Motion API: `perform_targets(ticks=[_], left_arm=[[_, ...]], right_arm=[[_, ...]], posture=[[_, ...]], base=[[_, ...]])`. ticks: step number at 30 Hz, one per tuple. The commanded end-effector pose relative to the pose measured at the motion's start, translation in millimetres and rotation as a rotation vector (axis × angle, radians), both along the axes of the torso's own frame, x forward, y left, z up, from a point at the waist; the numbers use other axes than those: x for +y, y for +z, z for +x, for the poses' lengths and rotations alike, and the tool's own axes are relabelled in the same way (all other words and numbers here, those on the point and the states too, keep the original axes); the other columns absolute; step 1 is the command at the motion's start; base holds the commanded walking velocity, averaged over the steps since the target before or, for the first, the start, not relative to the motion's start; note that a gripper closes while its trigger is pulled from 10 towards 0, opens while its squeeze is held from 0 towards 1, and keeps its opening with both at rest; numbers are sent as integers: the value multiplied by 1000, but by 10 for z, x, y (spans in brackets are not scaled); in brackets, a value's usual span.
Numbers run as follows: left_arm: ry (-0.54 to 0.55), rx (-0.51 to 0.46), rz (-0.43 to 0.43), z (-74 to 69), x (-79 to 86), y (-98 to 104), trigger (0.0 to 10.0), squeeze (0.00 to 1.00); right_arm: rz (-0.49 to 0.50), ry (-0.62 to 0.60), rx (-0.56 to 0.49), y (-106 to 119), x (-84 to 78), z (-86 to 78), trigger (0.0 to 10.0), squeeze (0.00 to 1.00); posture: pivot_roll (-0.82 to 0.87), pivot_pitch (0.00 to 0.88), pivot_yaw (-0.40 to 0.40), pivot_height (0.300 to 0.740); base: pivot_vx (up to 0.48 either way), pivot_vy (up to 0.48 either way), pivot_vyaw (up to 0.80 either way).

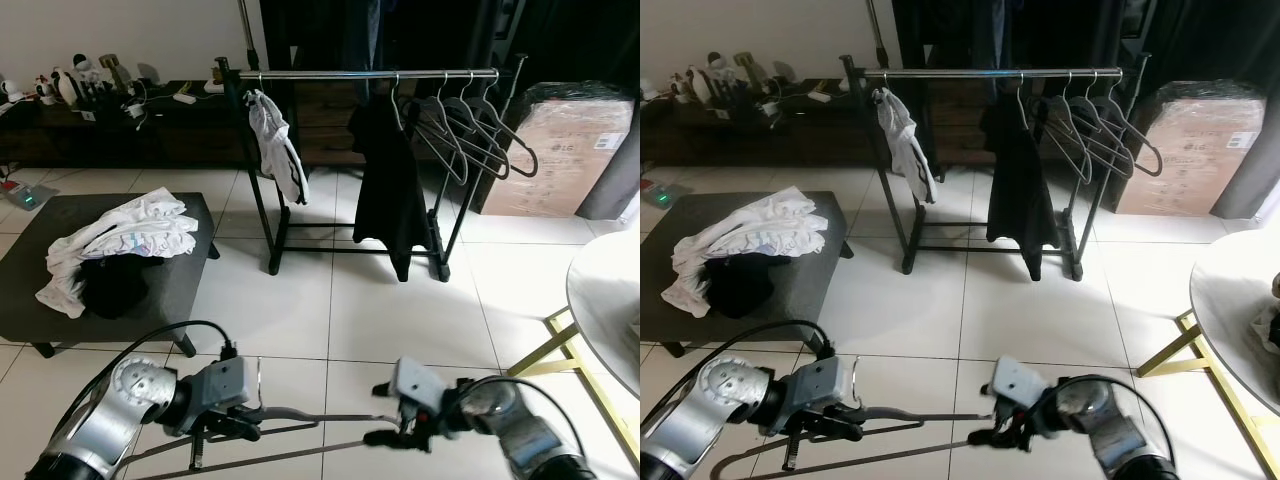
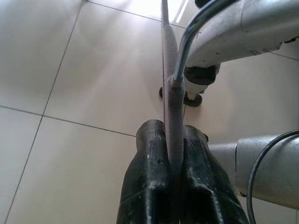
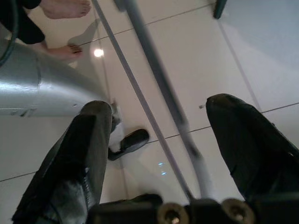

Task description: Hang hanger

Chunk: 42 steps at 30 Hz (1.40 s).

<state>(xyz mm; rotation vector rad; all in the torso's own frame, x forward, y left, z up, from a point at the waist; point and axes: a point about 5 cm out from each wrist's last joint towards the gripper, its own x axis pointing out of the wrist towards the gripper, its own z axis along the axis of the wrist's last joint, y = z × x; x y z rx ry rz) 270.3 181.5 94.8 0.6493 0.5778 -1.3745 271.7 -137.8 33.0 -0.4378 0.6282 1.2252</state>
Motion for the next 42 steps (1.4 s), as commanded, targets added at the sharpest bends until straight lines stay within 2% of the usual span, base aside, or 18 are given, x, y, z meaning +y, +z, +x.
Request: perform_targets(ticks=[1,6,7,8,18,25,42], left_arm=[[-39,22,-12,-31,-49,-6,10000,0],[-59,16,-13,-31,-105,-17,10000,0],[-61,11,-13,-23,-114,-16,10000,0],[-63,10,-12,-21,-116,-15,10000,0],[-81,-7,7,-14,-132,-16,10000,0],[-74,-47,2,30,-157,1,10000,0],[-72,-68,-29,72,-212,24,10000,0]], right_arm=[[-6,-23,-4,-2,33,2,10000,0],[0,-59,3,-34,46,34,10000,0],[0,-64,6,-29,35,42,2000,0],[0,-66,7,-27,32,44,0,0],[21,-69,55,-13,-33,33,0,0],[36,-52,130,-74,-37,-35,0,0],[49,-43,147,-62,-50,-12,0,0]], posture=[[-71,121,74,740],[-66,120,76,740],[-66,119,76,740],[-66,119,76,740],[-64,120,74,740],[-62,122,74,740],[-65,121,72,740]], base=[[0,0,0],[0,0,0],[0,0,0],[0,0,0],[0,0,0],[0,0,0],[0,0,0]])
